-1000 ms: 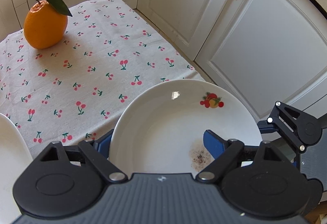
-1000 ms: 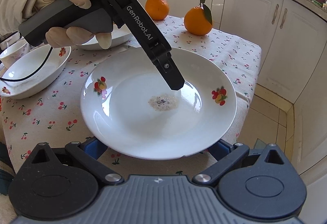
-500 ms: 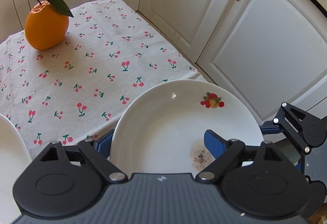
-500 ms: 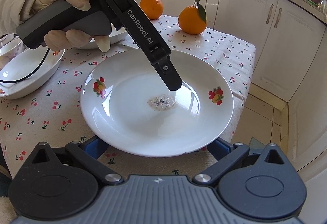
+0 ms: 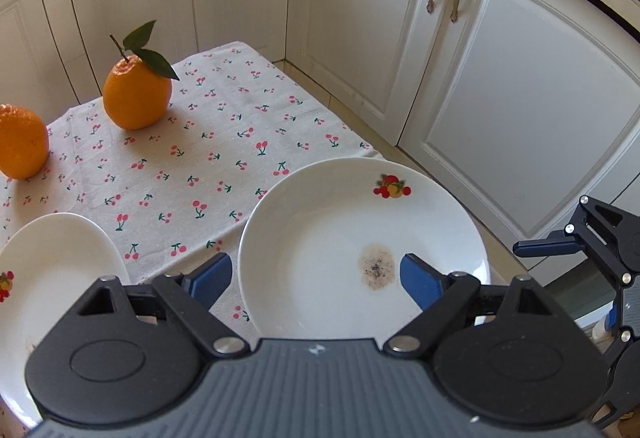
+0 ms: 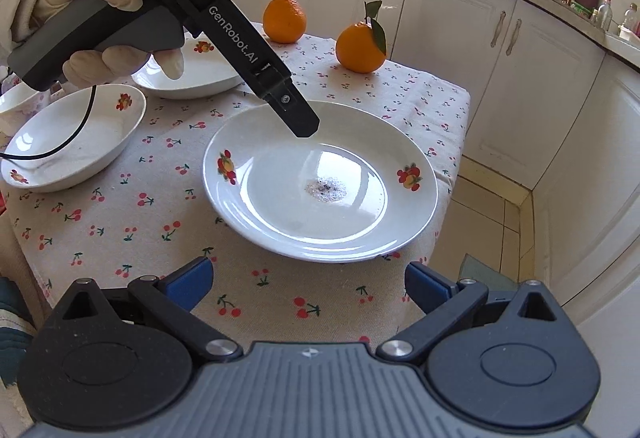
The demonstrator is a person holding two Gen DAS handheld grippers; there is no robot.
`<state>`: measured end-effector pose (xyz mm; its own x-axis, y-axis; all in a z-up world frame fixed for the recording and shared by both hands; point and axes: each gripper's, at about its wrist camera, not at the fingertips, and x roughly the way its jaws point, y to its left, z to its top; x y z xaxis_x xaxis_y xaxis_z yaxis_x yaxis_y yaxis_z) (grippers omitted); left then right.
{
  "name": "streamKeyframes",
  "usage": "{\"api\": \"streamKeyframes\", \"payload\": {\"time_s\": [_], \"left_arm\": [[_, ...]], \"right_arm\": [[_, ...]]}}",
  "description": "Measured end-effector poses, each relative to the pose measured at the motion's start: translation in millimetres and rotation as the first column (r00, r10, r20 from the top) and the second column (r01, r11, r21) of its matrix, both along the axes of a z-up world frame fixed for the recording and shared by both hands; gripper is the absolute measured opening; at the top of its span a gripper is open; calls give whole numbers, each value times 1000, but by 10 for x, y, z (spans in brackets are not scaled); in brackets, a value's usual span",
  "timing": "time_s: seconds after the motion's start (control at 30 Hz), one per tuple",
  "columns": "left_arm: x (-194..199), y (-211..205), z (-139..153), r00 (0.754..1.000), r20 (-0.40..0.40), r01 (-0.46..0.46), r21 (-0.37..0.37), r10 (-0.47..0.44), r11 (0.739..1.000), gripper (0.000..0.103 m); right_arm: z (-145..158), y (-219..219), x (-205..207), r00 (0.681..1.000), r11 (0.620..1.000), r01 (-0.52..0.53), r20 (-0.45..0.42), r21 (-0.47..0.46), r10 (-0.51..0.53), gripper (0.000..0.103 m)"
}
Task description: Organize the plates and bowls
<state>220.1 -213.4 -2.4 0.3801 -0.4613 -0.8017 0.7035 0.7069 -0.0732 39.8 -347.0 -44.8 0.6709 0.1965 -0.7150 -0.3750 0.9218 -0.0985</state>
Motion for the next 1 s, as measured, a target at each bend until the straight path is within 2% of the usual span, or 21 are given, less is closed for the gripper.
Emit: {"api": "streamKeyframes", "payload": {"time_s": [0.13,0.33,0.5,0.7,1.0], "left_arm": [[-272,129,153,999,50,-8,-43,10,999,94],[-655,360,328,994,92,-52,-67,58,996,94],[-910,633,429,987,109,-108,-89,117,990,95],[-1133,1023,279,973,83,-205,-105,214,973,97],[-1510,1542,114,935,171,-298,-89,310,950,97]], "right_arm": [[106,94,-118,999,999,33,39,13,-34,103],[167,241,-226,993,995,88,80,41,-91,103],[214,397,-323,992,996,60,108,70,-68,103],[255,574,-331,992,996,28,123,83,-38,103],[247,866,-265,993,996,-23,120,81,14,103]]}}
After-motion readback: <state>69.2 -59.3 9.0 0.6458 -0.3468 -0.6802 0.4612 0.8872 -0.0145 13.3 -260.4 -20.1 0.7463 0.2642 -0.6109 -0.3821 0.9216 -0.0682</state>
